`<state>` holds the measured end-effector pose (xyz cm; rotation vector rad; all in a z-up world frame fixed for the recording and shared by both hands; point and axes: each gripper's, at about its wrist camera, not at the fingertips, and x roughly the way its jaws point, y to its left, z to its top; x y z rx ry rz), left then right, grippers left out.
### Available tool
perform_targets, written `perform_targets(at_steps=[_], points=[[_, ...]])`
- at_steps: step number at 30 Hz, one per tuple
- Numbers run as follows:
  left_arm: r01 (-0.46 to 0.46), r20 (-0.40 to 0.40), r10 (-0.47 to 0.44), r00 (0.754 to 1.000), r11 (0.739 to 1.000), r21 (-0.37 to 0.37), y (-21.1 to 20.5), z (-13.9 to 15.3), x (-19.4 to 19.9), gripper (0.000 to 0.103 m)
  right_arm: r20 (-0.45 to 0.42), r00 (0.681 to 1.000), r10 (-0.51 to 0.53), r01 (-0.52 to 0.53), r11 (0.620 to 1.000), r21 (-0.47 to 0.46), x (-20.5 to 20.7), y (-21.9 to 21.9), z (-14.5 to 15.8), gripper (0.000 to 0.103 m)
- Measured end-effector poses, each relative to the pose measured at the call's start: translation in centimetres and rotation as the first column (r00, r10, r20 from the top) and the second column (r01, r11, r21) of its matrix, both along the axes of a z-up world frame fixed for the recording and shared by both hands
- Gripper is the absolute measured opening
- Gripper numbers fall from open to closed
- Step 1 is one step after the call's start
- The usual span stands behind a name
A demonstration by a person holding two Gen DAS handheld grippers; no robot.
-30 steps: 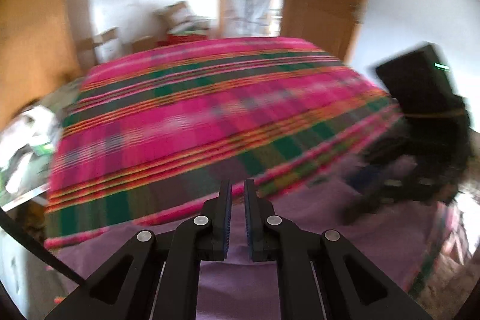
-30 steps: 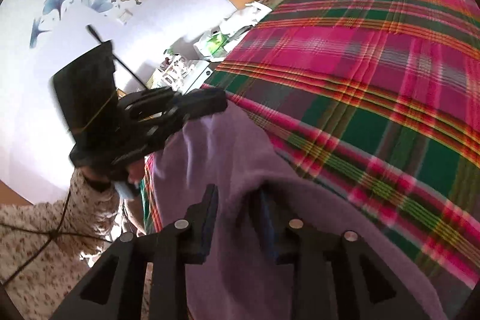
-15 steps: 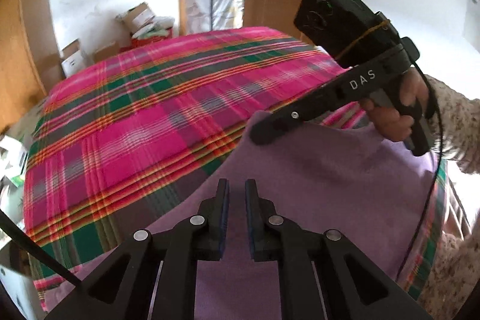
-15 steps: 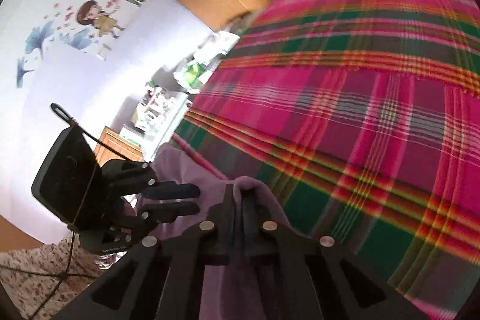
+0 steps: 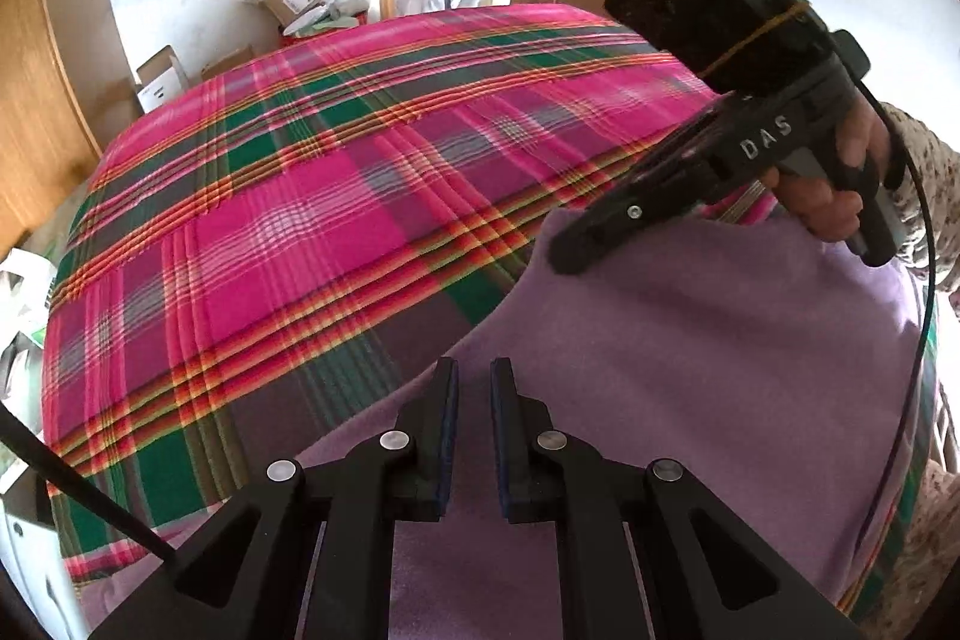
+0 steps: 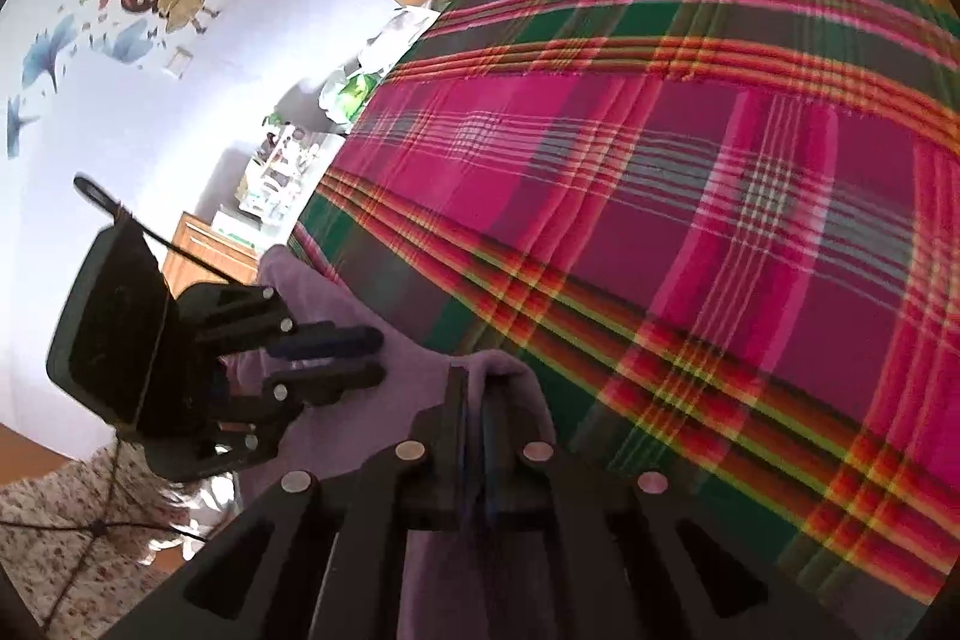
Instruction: Fold clothes
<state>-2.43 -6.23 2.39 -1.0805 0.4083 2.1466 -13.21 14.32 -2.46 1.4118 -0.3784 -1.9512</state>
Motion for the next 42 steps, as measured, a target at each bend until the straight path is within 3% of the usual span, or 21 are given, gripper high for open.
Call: perform_targets(at_steps=[3,9,13,15,20,23,27,28,30,35,40,42], points=[[0.0,0.001,0.0,1.0,1.0,-0.003,0.2,0.1,0.1,0.011,-0.039,0.999,-0.008,0.009,1.0,0.029,0.7,0.9,1.0,0.01],[0.04,0.002,-0.04,0.999,0.998,0.051,1.3,1.6,0.6,0.011,-0.118,0.993,0.007,0.002,0.997,0.079,3.7,3.5,3.4,0.01],[0.066,0.01,-0.066,0.998,0.996,0.056,2.7,1.8,0.4,0.011,-0.131,0.991,0.026,-0.005,0.987,0.161,6.8,6.0,3.9,0.011],[0.074,0.015,-0.075,0.997,0.996,0.058,3.4,1.7,0.2,0.011,-0.15,0.988,0.038,-0.008,0.98,0.199,8.6,7.1,4.1,0.016],[0.083,0.045,-0.086,0.995,0.994,0.076,4.5,1.2,-0.1,0.011,-0.177,0.984,0.014,0.021,0.981,0.195,11.3,9.4,4.2,0.025],[0.068,0.056,-0.072,0.996,0.995,0.072,5.1,1.0,-0.2,0.011,-0.16,0.987,0.011,0.028,0.971,0.239,12.2,9.9,3.5,0.026],[0.079,0.07,-0.083,0.994,0.996,0.046,6.2,0.3,-0.2,0.011,-0.145,0.989,0.002,0.032,0.973,0.23,12.9,10.2,2.6,0.024],[0.075,0.066,-0.076,0.995,0.997,0.027,6.5,0.2,-0.1,0.011,-0.151,0.989,0.003,0.033,0.972,0.233,13.1,10.1,2.6,0.022],[0.07,0.061,-0.07,0.996,0.998,0.012,6.8,0.1,-0.1,0.011,-0.175,0.984,0.02,0.027,0.964,0.265,13.5,9.7,2.8,0.005],[0.048,0.081,-0.051,0.995,0.998,0.038,6.6,0.0,-0.4,0.011,-0.214,0.975,-0.062,0.121,0.953,0.278,14.2,11.5,3.2,0.002],[0.029,0.084,-0.033,0.996,0.998,0.055,6.4,0.0,-0.3,0.011,-0.207,0.972,-0.116,0.168,0.951,0.258,14.5,12.2,2.5,0.004],[0.018,0.083,-0.023,0.996,0.998,0.057,6.4,0.0,-0.3,0.011,-0.215,0.964,-0.153,0.208,0.943,0.26,14.6,12.4,2.4,0.015]])
